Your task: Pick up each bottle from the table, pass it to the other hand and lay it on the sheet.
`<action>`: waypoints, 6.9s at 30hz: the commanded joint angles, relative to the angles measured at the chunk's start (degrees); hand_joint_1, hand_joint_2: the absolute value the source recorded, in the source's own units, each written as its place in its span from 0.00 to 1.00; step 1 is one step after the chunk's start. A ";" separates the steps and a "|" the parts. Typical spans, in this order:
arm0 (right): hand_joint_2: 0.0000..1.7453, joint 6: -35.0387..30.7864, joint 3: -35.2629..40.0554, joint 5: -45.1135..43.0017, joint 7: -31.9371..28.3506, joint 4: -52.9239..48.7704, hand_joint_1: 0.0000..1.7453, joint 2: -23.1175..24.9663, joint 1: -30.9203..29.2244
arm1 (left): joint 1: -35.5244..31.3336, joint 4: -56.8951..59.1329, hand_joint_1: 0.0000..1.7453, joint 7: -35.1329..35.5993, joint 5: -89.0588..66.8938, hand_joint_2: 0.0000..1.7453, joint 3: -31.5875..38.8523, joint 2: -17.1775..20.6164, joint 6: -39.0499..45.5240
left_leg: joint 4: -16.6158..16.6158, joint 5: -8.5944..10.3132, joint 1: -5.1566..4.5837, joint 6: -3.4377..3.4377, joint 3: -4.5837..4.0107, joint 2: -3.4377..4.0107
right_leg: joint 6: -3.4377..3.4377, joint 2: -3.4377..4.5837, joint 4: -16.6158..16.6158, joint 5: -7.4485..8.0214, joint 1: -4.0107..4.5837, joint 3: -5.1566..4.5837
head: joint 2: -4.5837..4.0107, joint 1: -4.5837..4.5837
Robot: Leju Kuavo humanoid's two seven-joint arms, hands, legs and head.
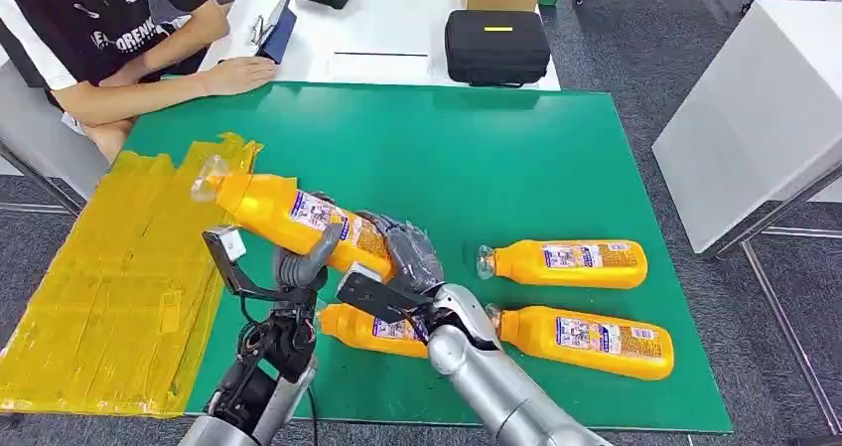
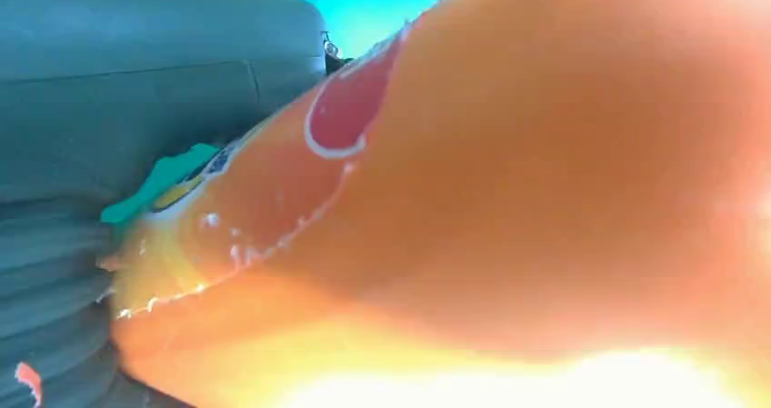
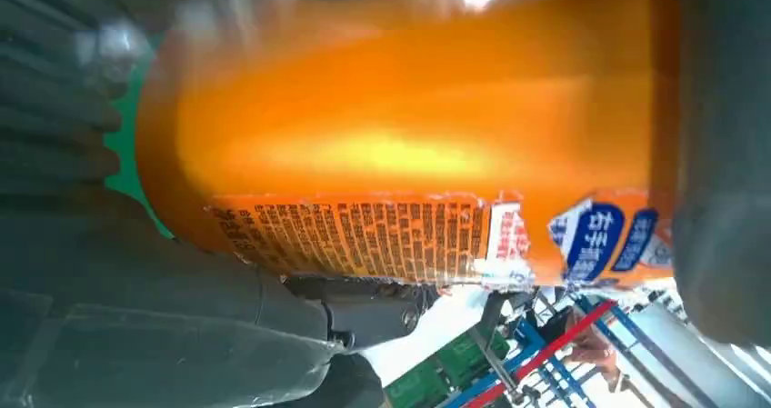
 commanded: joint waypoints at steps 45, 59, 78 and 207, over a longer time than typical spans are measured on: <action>1.00 0.96 -5.06 -23.92 -11.51 -24.71 0.00 -3.77 9.90 | -16.25 10.96 1.00 10.91 -78.50 1.00 20.01 17.47 44.92 | 0.02 -0.04 0.14 -0.05 0.20 0.08 | -0.45 0.04 0.04 0.00 0.15 0.07 | 0.00 -0.07; 1.00 2.02 -3.25 -24.99 -12.70 -23.45 0.00 -4.09 8.73 | -14.13 13.87 1.00 38.65 -114.46 1.00 -2.37 28.28 44.92 | -0.01 -0.02 0.13 -0.06 0.22 -0.04 | -0.47 -0.07 0.07 -0.06 0.14 0.10 | 0.00 -0.04; 1.00 1.97 -2.54 -23.43 -12.42 -23.31 0.00 -4.90 9.09 | -14.80 23.98 1.00 37.83 -114.29 1.00 -4.17 26.82 44.92 | 0.00 -0.05 0.12 -0.04 0.22 -0.01 | -0.48 -0.05 0.04 -0.06 0.12 0.10 | 0.00 -0.06; 1.00 9.05 0.37 32.51 22.01 -6.78 0.98 -10.45 12.22 | -10.15 14.13 0.00 5.00 -18.34 1.00 15.47 9.17 -9.99 | 0.00 -0.05 0.09 -0.01 0.25 -0.02 | -0.54 -0.05 0.02 -0.05 0.12 0.20 | 0.00 -0.09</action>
